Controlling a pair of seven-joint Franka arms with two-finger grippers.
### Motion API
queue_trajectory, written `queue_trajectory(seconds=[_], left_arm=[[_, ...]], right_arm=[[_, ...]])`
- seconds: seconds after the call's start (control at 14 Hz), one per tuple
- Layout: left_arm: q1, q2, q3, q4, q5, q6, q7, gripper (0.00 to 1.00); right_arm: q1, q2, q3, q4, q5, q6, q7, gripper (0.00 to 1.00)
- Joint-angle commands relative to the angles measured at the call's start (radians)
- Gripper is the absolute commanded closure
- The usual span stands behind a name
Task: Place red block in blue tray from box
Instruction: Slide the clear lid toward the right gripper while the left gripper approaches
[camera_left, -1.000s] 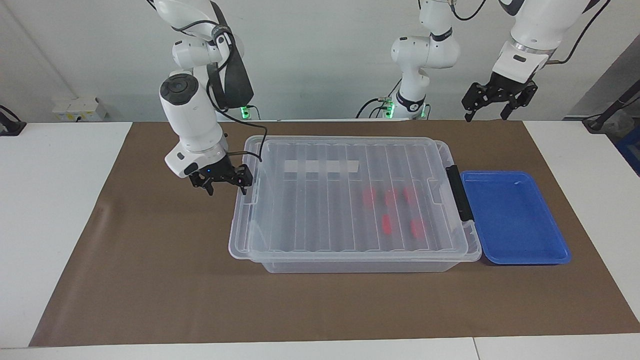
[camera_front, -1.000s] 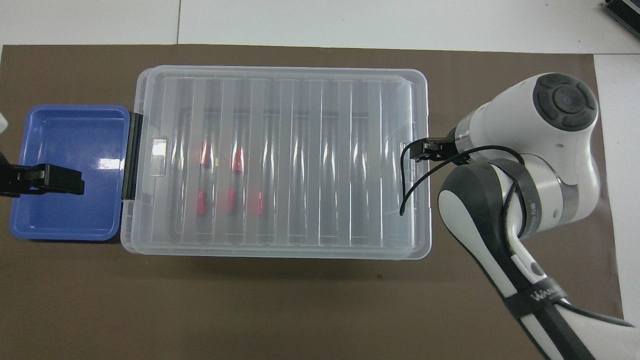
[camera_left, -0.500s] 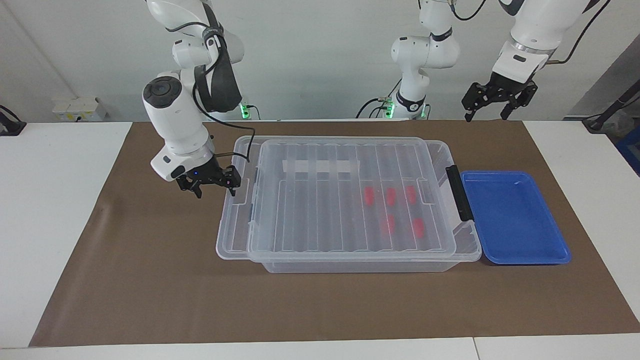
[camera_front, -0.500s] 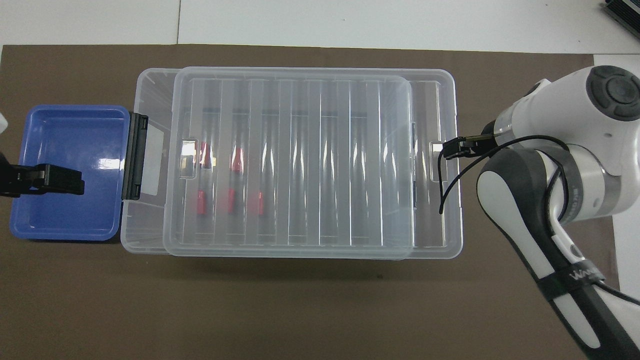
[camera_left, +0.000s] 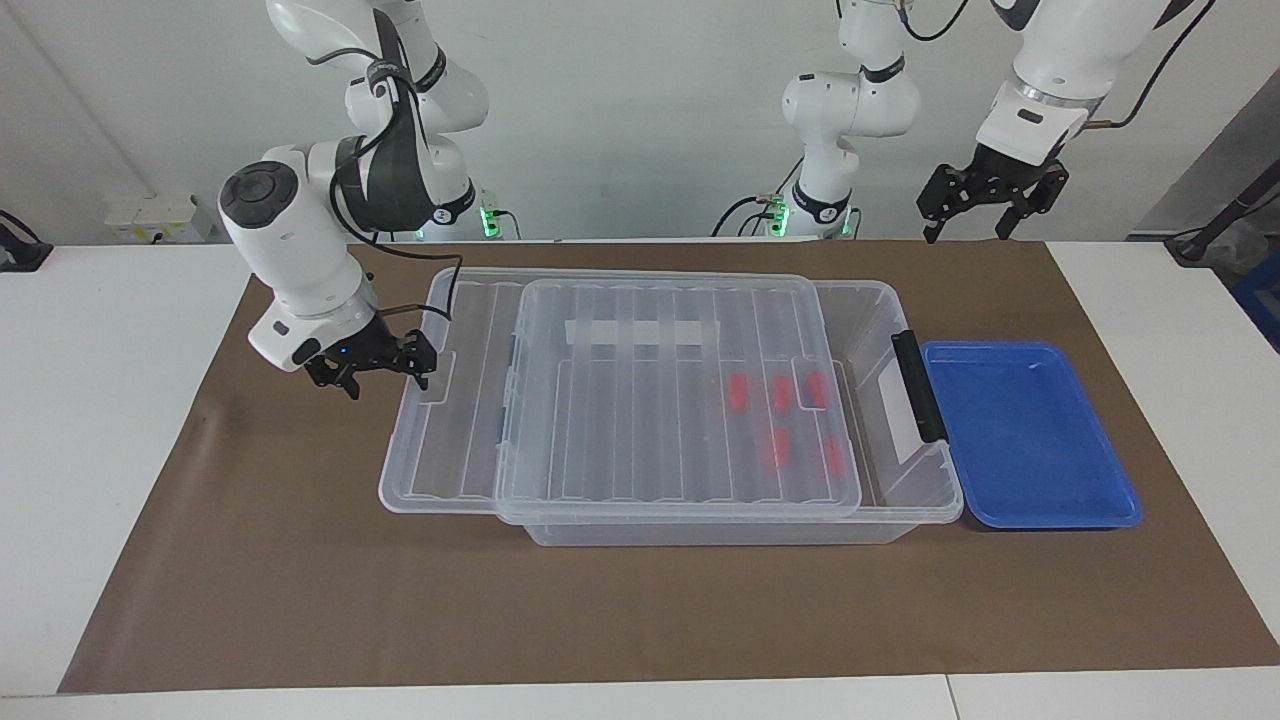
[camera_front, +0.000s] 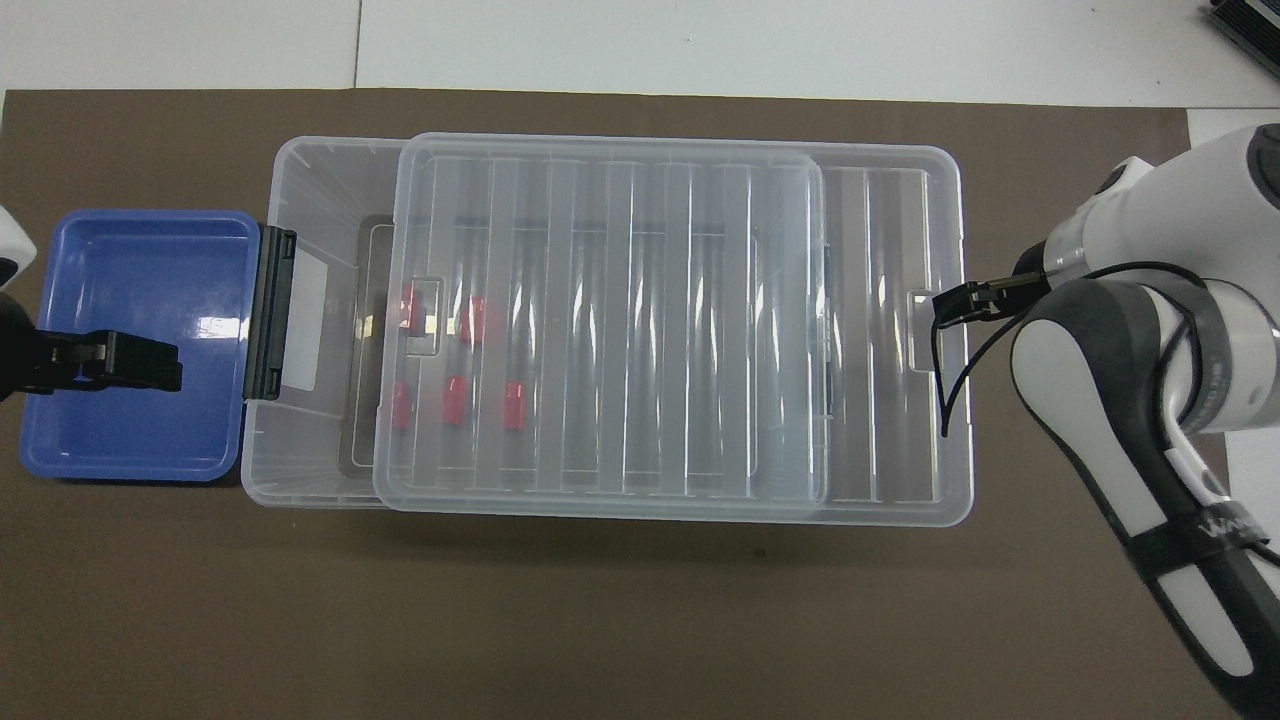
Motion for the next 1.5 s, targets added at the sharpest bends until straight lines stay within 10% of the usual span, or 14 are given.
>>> queue_trajectory(seconds=[0.0, 1.43], left_arm=[[-0.022, -0.022, -0.014, -0.020, 0.003, 0.043, -0.110, 0.00], [-0.050, 0.016, -0.018, -0.084, -0.034, 0.270, -0.252, 0.00]], right_arm=[[0.000, -0.020, 0.006, -0.012, 0.009, -0.022, -0.021, 0.02], [-0.046, -0.088, 0.005, -0.093, -0.002, -0.083, -0.140, 0.03]])
